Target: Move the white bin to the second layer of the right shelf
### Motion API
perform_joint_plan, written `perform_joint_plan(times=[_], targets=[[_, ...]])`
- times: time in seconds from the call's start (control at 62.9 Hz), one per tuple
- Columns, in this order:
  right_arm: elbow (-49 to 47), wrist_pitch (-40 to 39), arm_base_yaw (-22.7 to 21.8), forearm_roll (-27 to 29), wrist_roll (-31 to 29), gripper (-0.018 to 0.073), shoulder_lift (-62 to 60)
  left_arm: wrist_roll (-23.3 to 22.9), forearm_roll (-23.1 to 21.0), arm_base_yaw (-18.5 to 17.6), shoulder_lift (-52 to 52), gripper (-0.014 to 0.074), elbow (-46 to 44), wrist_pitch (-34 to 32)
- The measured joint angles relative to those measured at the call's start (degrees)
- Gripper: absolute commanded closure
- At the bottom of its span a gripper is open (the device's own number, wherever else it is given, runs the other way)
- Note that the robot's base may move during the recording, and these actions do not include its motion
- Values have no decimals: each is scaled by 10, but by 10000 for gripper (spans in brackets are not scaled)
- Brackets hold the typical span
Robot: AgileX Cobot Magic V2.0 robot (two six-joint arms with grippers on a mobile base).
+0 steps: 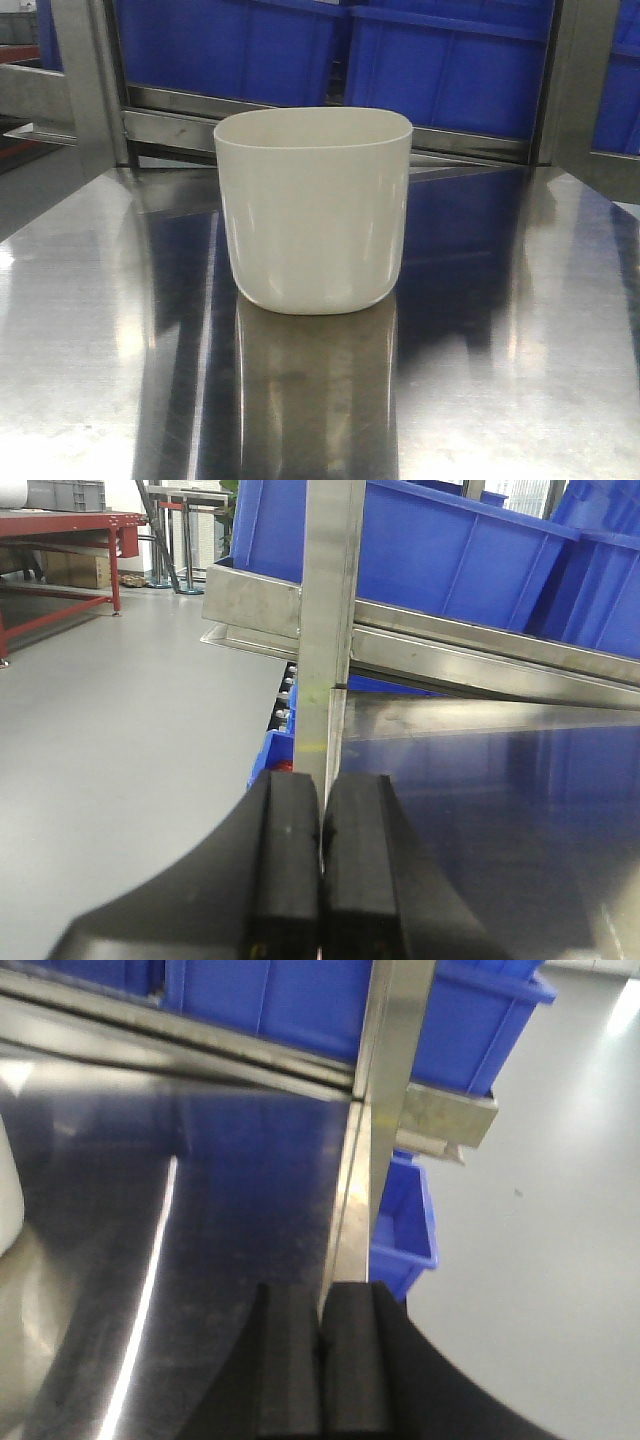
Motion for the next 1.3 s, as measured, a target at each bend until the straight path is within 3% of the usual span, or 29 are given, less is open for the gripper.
perform_joint_plan(times=[0.191, 0.366, 0.477, 0.604, 0.683, 0.842, 0.906, 1.049, 1.303], targets=[[-39, -3, 7, 39, -33, 511, 120, 0, 0, 0, 0, 512, 0, 0], [-77, 17, 59, 30, -6, 511, 219, 0, 0, 0, 0, 512, 0, 0], [-113, 42, 112, -8, 58, 511, 294, 0, 0, 0, 0, 512, 0, 0], [-150, 57, 173, -61, 174, 493, 380, 0, 0, 0, 0, 512, 0, 0], [-181, 85, 202, -103, 263, 428, 441, 0, 0, 0, 0, 512, 0, 0], [-252, 162, 263, -200, 417, 196, 545, 0, 0, 0, 0, 512, 0, 0], [-282, 186, 284, -220, 436, 144, 580, 0, 0, 0, 0, 512, 0, 0], [-372, 238, 324, -226, 452, 145, 639, 0, 0, 0, 0, 512, 0, 0], [-560, 316, 363, -181, 456, 145, 708, 0, 0, 0, 0, 512, 0, 0]])
